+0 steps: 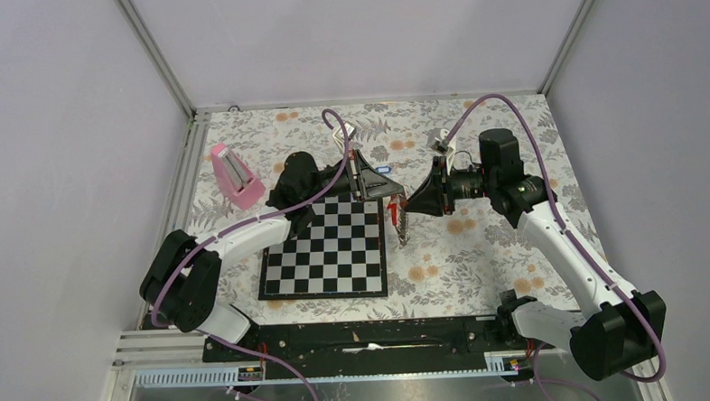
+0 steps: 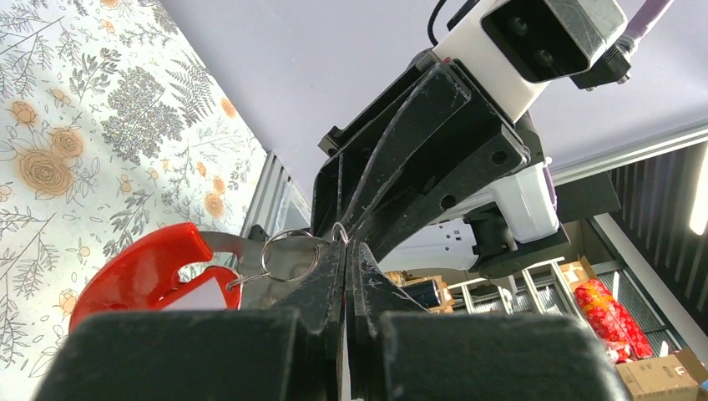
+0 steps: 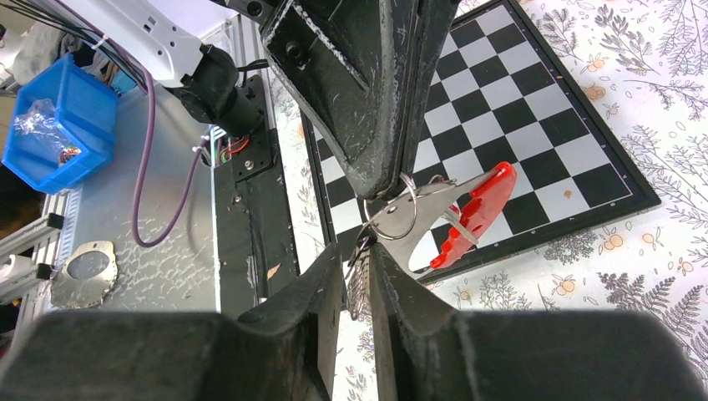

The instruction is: Put the keys on the keyring

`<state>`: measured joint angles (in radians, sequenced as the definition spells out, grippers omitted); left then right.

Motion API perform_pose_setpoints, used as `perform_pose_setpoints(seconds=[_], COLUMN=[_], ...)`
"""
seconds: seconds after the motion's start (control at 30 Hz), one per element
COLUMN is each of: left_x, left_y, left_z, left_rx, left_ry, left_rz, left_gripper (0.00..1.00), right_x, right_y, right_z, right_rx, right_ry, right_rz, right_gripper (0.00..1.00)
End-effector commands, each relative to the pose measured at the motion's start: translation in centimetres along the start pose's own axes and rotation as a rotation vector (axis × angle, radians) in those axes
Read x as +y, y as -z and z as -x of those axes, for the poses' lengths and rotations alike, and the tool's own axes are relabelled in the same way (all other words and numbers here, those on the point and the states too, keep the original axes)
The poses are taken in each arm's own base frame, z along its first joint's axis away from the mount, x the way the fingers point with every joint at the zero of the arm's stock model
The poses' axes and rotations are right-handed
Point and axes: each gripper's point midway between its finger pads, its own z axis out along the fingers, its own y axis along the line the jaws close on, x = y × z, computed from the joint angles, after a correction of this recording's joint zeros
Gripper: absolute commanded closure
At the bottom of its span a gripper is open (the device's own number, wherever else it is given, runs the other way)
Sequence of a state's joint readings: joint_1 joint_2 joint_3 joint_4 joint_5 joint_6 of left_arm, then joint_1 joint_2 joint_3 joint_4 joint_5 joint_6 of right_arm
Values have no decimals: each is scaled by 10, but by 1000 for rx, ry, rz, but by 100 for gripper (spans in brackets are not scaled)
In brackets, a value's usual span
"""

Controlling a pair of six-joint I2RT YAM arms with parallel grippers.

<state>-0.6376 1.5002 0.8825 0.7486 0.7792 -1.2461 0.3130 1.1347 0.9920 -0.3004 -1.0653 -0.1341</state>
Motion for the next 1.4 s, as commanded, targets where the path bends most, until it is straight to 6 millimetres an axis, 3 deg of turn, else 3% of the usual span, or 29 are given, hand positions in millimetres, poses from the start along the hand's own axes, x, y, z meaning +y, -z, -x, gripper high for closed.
perform_pose_setpoints(seconds=[0.0, 0.27, 0.5, 0.67, 0.87, 1.1, 1.23, 1.37], left_x=[-31, -29, -24, -21, -6, 10, 11, 10], left_y=[-1, -2, -3, -3, -2, 8, 15, 23], left_z=[18, 18, 19, 20, 21, 33, 31, 9], left_rx=[-49, -48, -44, -19, 90, 187, 240, 343], left_ry=[-109, -131, -200, -422, -751, -1100, -1221, -1284], left_rz=[-65, -58, -40, -40, 13, 110, 107, 5], left_gripper=[100, 100, 100, 100, 71, 45, 41, 42], right_x=[2, 3, 0, 0, -1, -6, -5, -5], right_y=[1, 2, 2, 0, -5, -3, 0, 1], right_z=[6, 7, 9, 13, 14, 15, 17, 17], right_rx=[-19, -20, -24, -40, -79, -125, -146, -157], right_ry=[28, 26, 20, -23, -171, -265, -281, -286], right_rz=[7, 4, -9, -1, 49, 75, 83, 90], right_gripper=[77, 97, 100, 100, 100, 100, 100, 100])
